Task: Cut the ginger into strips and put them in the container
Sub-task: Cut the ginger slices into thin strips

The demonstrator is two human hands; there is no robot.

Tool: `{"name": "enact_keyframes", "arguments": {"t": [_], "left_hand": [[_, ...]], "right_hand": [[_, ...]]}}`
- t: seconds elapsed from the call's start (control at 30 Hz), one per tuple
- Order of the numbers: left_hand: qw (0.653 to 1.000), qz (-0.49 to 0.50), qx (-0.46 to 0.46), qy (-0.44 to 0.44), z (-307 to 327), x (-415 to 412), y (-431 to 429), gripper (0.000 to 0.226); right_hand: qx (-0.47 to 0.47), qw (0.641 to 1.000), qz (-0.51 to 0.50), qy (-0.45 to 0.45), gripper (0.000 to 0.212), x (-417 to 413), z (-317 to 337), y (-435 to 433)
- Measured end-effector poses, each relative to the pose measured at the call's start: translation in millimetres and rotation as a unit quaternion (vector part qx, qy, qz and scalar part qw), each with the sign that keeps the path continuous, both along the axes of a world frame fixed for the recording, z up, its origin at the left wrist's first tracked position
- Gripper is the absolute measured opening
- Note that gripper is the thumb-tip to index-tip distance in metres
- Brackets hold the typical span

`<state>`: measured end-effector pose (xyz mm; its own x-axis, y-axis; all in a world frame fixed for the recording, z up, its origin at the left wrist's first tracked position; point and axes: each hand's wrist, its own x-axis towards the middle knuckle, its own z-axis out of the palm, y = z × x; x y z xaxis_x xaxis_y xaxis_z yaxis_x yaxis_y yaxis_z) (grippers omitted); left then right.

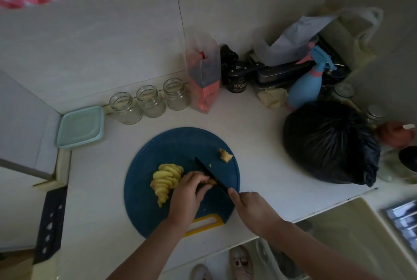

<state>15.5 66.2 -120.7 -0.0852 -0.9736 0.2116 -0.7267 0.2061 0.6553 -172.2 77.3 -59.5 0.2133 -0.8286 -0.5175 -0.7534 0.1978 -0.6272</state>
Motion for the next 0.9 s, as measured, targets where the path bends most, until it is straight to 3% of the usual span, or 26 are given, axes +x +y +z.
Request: {"name": "enact_keyframes", "arguments": {"t": [0.33, 0.9], "left_hand": [[1.000, 0.011, -0.005, 0.015, -5, -1, 4, 0.013], [0.999, -0.016, 0.019, -0.044, 11, 3, -11, 0.014]], "right_hand": [[0.021, 0.999, -0.045, -0.013, 0.057, -8, 11, 2], [0.008, 0.999, 0.041, 0.023, 0.057, -8, 22, -9]]}}
